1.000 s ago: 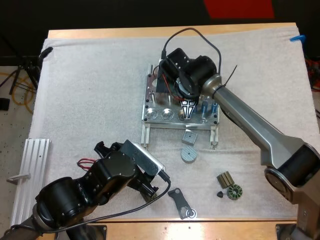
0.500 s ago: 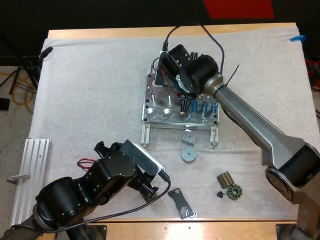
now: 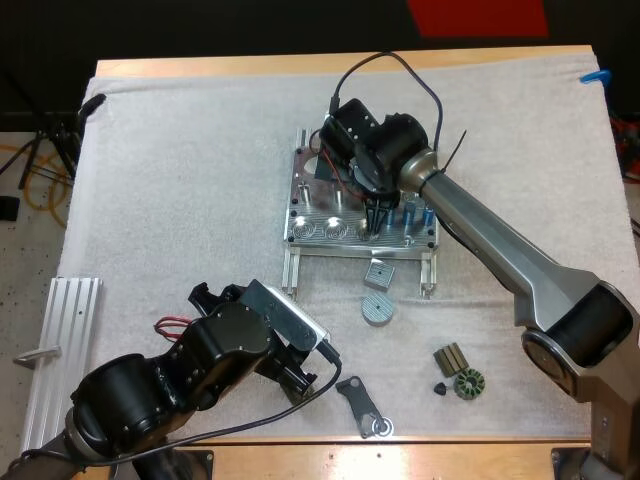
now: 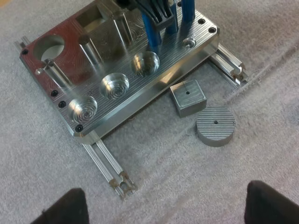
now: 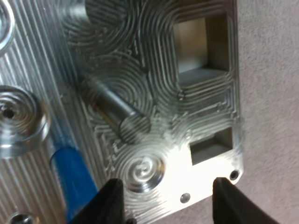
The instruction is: Load cells from right to left
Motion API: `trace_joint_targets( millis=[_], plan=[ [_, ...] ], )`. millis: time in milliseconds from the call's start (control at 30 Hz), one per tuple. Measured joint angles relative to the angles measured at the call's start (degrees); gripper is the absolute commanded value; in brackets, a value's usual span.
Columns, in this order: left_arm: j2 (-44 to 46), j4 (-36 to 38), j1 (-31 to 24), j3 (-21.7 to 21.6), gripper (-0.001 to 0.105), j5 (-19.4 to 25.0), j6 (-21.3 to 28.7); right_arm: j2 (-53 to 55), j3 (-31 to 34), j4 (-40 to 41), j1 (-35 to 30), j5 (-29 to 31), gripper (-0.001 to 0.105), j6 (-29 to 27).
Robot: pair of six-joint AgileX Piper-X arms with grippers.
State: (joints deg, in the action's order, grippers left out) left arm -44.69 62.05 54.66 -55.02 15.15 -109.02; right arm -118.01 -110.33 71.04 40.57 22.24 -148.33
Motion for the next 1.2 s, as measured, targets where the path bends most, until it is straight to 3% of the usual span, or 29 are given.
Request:
trace_joint_targets(
  millis=[367,733,900,1033,1200],
  plan=[
    [0.0,0.0,0.0,0.0,0.067,0.0,0.0,0.0,0.0,1.04,0.0,0.0,0.043,1.77],
    [0.0,-0.29,0.0,0.0,0.067,0.0,3.73,2.15,0.0,1.03,0.0,1.18,0.043,14.44],
    [0.0,-4.45,0.0,0.0,0.067,0.11,9.29,5.58,0.0,5.69,0.0,1.18,0.043,23.72],
    [0.0,-7.43,0.0,0.0,0.067,0.22,15.08,6.96,0.0,10.27,-0.29,-0.7,0.043,27.31],
    [0.0,-11.29,-3.18,0.0,0.067,-1.32,21.21,9.13,0.0,14.63,-2.14,-6.56,0.043,34.23]
  ],
)
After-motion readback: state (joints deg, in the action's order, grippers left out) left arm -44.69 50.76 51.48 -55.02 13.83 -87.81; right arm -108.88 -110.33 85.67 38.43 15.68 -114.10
